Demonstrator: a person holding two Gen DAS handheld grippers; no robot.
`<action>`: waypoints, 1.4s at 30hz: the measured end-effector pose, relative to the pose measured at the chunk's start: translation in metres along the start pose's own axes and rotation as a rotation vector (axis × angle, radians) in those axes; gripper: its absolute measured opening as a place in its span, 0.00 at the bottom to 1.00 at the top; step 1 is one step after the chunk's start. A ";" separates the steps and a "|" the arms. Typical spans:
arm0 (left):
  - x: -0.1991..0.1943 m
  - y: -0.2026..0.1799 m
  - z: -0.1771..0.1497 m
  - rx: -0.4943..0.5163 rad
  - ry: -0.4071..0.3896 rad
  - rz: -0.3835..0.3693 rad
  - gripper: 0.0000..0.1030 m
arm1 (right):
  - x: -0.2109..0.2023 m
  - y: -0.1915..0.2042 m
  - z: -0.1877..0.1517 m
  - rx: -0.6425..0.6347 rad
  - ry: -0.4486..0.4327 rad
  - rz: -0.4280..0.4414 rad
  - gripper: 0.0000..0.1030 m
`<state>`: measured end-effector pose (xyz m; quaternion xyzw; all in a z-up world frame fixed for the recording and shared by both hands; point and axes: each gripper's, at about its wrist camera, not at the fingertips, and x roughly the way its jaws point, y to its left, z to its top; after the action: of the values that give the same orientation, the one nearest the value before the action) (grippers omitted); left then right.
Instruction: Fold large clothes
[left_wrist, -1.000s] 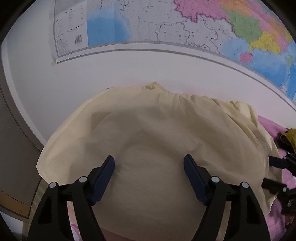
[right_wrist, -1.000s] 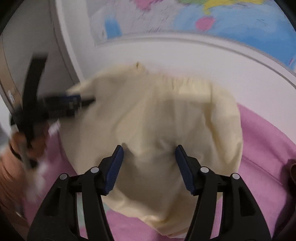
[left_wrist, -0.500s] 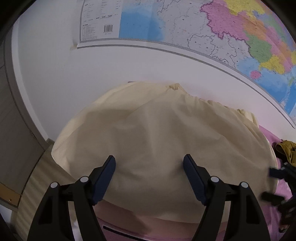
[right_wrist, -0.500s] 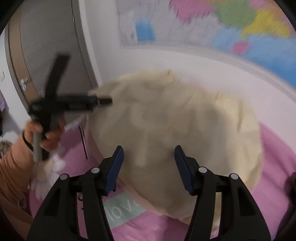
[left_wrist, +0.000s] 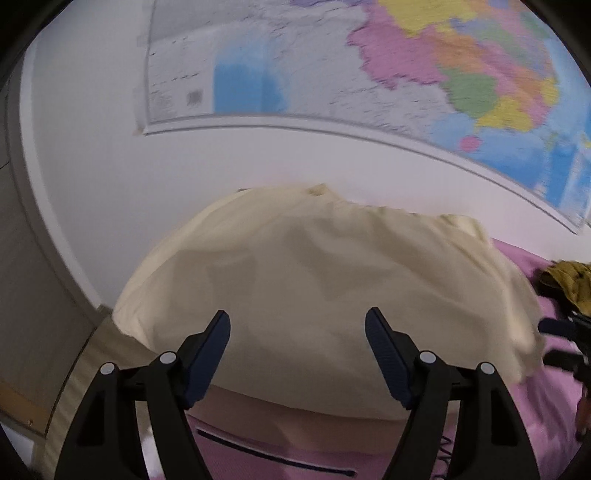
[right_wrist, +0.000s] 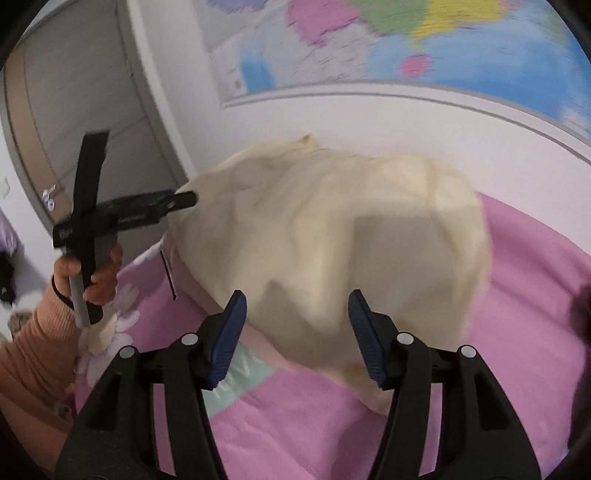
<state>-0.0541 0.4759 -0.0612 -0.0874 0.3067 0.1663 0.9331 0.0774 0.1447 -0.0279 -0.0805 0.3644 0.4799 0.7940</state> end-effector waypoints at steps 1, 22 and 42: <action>0.000 -0.003 0.000 0.005 0.000 -0.017 0.71 | -0.004 -0.006 -0.004 0.011 0.002 -0.018 0.55; 0.016 -0.044 -0.022 0.102 0.069 -0.113 0.69 | -0.024 -0.056 -0.032 0.040 0.009 -0.097 0.08; 0.005 -0.053 -0.016 0.092 0.068 -0.041 0.69 | 0.042 -0.022 -0.022 0.030 0.142 -0.021 0.36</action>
<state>-0.0397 0.4232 -0.0738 -0.0565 0.3436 0.1299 0.9284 0.0955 0.1523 -0.0766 -0.1064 0.4260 0.4590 0.7723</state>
